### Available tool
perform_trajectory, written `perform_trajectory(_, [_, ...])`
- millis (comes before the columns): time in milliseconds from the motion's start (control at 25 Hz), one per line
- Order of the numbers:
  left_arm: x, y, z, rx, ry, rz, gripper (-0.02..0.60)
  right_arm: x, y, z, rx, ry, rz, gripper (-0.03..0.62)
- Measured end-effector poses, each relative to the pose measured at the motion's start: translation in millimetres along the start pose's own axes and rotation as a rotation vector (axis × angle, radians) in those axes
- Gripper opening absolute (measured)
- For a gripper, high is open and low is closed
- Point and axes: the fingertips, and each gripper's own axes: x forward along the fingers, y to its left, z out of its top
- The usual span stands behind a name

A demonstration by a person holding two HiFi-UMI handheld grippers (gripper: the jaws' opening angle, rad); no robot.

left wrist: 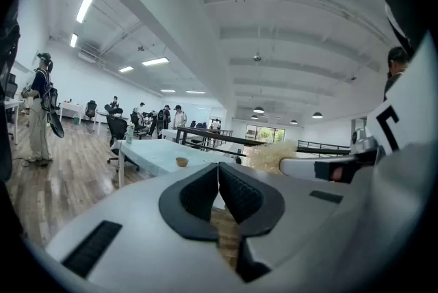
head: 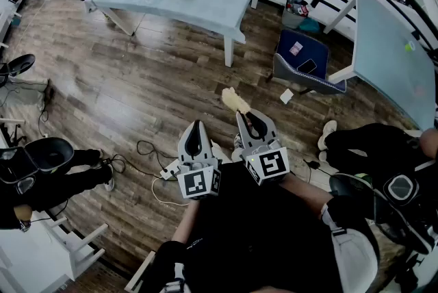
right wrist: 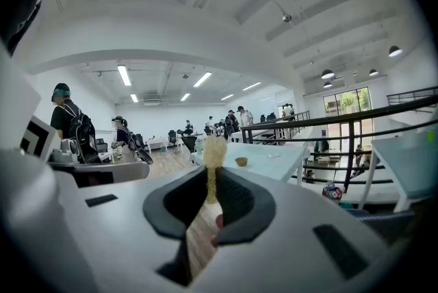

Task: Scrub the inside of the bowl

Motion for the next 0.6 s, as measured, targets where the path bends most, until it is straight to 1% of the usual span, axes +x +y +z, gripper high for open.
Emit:
perform_trajectory(160, [-1.2, -6.3, -6.6, -0.015, 0.005, 0.025, 0.015, 0.0, -4.0, -1.1, -0.027, 0.015, 0.034, 0.043])
perform_trajectory(280, [-0.2, -6.4, -7.7, -0.010, 0.010, 0.033, 0.015, 2.7, -5.9, -1.4, -0.024, 0.016, 0.040, 0.043])
perform_trajectory(400, [1.1, -5.0, -5.2, 0.003, -0.003, 0.037, 0.015, 6.1, -4.4, -2.8, -0.024, 0.018, 0.051, 0.043])
perform_trajectory(600, [4.8, 1.3, -4.6, -0.003, 0.006, 0.057, 0.015, 12.6, -1.2, -2.1, -0.028, 0.019, 0.071, 0.043])
